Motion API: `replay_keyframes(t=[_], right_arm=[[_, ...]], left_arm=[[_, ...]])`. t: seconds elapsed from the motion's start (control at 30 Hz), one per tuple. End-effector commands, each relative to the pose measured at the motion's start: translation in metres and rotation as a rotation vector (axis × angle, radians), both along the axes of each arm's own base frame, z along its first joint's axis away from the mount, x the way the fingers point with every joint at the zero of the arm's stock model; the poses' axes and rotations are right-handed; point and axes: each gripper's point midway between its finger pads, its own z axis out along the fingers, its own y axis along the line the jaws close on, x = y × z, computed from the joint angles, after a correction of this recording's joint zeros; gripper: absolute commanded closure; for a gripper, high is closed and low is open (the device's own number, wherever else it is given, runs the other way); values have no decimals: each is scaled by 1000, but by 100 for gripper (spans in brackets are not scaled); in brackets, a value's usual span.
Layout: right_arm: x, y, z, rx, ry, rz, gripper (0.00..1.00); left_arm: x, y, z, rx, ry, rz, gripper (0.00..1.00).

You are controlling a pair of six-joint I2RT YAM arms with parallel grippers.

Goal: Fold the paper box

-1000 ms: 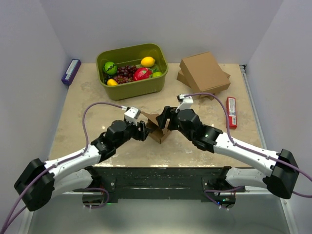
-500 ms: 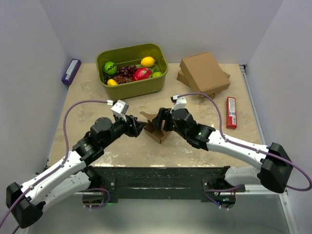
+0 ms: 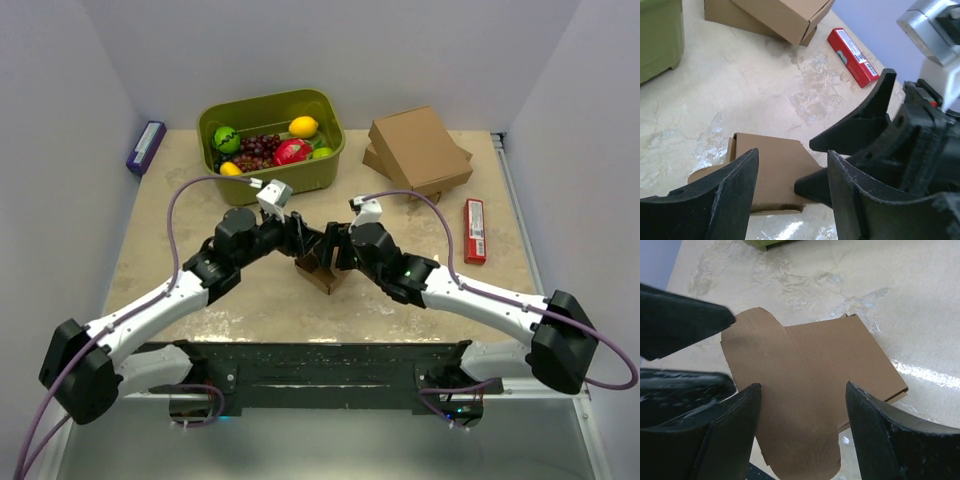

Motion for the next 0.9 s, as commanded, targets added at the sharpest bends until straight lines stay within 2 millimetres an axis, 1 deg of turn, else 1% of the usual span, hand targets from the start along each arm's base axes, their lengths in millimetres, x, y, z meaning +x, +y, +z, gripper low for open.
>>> replay_keyframes(t=[0.0, 0.03, 0.13, 0.2, 0.33, 0.5, 0.57, 0.6, 0.87], right_arm=[[4, 10, 12, 45, -20, 2, 28], [5, 10, 9, 40, -15, 2, 28], [4, 12, 4, 31, -6, 5, 28], [5, 12, 1, 29, 0, 6, 28], [4, 15, -6, 26, 14, 15, 28], [4, 17, -15, 13, 30, 17, 28], [5, 18, -16, 12, 30, 17, 28], [4, 18, -18, 11, 36, 21, 29], [3, 19, -24, 6, 50, 25, 29]], left_arm=[[6, -22, 29, -120, -42, -111, 40], [8, -23, 27, -129, -43, -114, 40], [12, -20, 7, -124, 4, -109, 42], [12, -19, -2, -120, 25, -106, 43], [9, -16, -20, -101, 55, -101, 44], [9, -14, -38, -78, 88, -95, 44], [8, -13, -45, -71, 104, -95, 45], [7, -11, -52, -67, 119, -90, 46], [6, -8, -65, -53, 143, -81, 47]])
